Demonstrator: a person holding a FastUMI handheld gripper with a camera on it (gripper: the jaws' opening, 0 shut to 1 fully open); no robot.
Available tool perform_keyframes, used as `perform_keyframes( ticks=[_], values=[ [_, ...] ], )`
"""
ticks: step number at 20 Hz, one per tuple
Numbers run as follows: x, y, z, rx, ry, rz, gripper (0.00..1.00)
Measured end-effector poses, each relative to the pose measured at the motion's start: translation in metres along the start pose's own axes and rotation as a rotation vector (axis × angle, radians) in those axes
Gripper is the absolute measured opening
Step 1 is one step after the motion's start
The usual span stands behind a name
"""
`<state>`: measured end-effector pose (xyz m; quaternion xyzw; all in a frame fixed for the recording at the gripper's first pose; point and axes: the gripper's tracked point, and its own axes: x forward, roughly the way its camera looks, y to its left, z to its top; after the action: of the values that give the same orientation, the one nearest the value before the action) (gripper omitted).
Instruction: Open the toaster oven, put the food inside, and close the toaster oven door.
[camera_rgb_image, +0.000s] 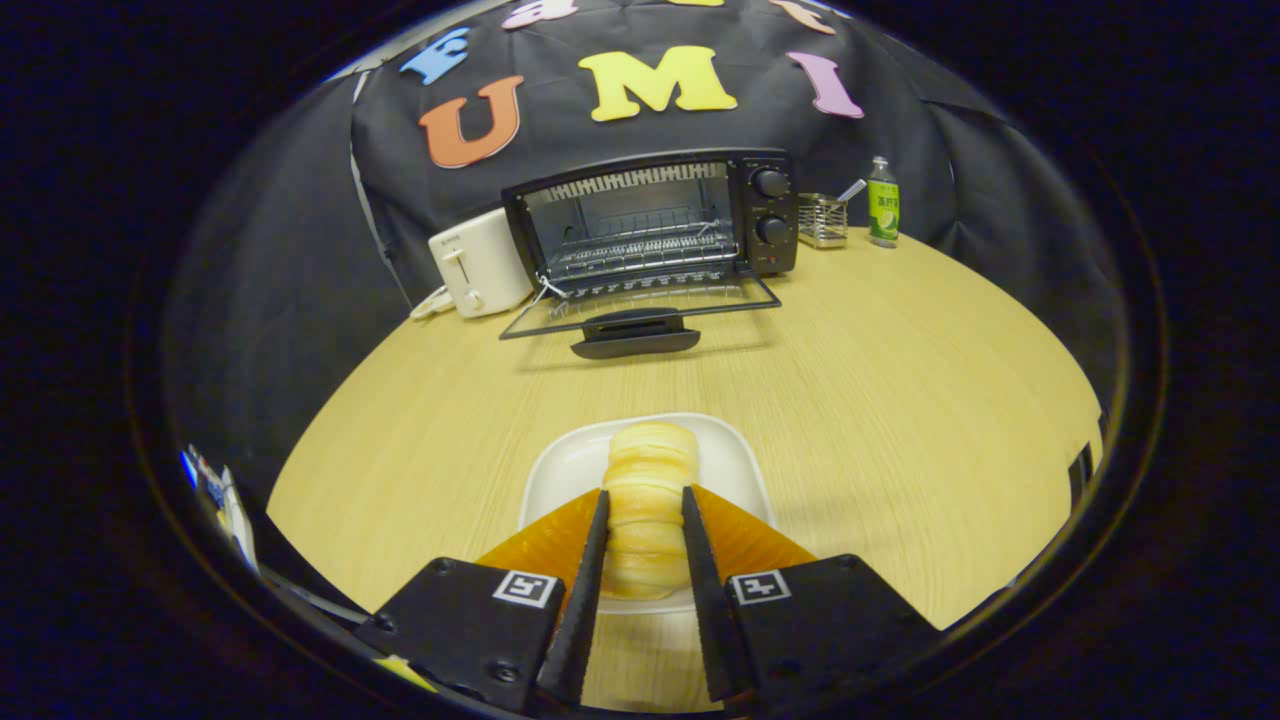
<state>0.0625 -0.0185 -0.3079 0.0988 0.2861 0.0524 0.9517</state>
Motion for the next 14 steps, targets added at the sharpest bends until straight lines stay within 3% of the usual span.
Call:
perform_keyframes(
  ticks=[8, 14],
  values=[
    [-0.021, 0.041, 0.075, 0.26, -0.183, 0.243, 0.48],
    [0.0, 0.058, 0.123, 0.345, -0.294, 0.349, 0.48]
  ],
)
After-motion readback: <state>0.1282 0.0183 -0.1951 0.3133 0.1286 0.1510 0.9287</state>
